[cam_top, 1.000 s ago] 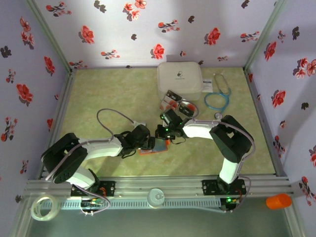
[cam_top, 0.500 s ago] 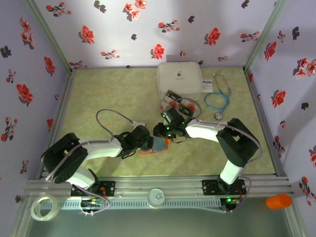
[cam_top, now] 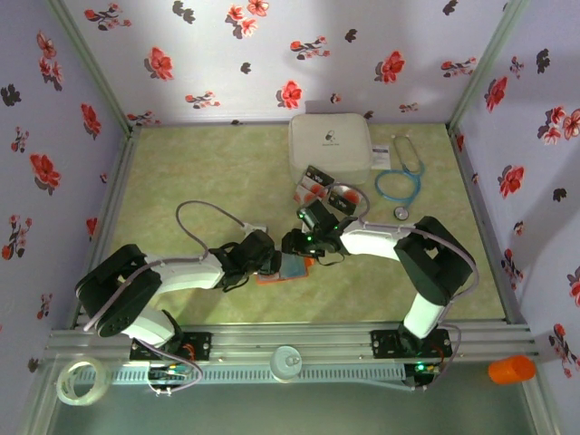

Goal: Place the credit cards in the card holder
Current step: Flip over the card slot in the card holder.

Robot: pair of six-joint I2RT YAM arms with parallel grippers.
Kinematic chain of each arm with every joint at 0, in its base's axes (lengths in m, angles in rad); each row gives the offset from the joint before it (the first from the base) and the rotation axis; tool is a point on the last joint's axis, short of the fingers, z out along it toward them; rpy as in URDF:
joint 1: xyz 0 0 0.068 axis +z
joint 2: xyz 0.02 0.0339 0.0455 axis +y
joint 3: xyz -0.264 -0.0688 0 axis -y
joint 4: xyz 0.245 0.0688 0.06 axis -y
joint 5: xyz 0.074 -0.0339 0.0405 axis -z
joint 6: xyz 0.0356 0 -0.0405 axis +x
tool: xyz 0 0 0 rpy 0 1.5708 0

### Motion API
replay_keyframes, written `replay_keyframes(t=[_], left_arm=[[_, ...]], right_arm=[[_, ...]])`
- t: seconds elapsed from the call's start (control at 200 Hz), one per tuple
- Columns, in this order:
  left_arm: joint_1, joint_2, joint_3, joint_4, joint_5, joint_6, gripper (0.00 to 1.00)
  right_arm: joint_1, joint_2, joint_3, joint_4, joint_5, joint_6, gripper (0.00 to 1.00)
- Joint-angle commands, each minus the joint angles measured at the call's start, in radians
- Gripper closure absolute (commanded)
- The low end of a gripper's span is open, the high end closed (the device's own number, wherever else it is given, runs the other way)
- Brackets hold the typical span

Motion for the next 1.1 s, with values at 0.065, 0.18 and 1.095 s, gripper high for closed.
replay_keyframes(t=[0.065, 0.18, 1.095], left_arm=[[-0.007, 0.002, -0.024, 0.016, 0.06, -0.002, 0.17], [-0.005, -0.052, -0.02, -0.011, 0.03, 0.0, 0.08], [0.233, -0.656, -0.188, -0.275, -0.012, -0.064, 0.0]], right_arm=[[-0.007, 0.003, -0.014, 0.033, -0.051, 0.015, 0.62], [-0.005, -0.029, -0.017, 0.042, -0.078, 0.032, 0.64], [0.159, 0.118, 0.032, 0.263, -0.11, 0.194, 0.45]])
